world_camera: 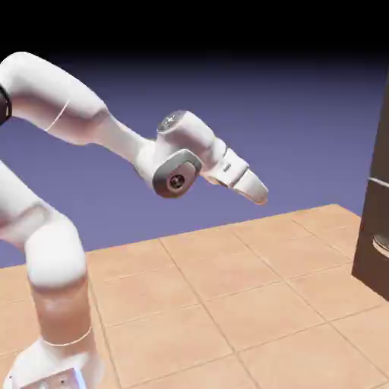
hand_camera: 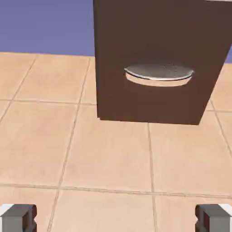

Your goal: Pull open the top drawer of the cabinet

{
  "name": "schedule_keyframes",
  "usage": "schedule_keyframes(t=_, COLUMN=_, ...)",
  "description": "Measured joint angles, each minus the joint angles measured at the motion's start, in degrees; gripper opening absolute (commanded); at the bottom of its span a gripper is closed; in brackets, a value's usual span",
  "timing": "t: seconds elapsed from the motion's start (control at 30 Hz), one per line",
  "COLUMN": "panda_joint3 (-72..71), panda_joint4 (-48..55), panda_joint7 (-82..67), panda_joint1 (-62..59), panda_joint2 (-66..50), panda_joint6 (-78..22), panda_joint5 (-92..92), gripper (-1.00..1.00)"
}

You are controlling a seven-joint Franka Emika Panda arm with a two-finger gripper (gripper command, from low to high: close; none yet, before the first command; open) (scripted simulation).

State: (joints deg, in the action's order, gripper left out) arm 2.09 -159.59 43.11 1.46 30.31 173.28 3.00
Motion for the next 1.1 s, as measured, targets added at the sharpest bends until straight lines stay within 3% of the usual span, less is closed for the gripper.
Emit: schedule_keyframes(t=1.1, panda_joint3=57.29, panda_joint4=38.69, panda_joint7=17.8, panda_joint1=21.2, panda_joint2=-64.16, panda_joint6=-19.85, panda_joint5=82.23, gripper=0.0)
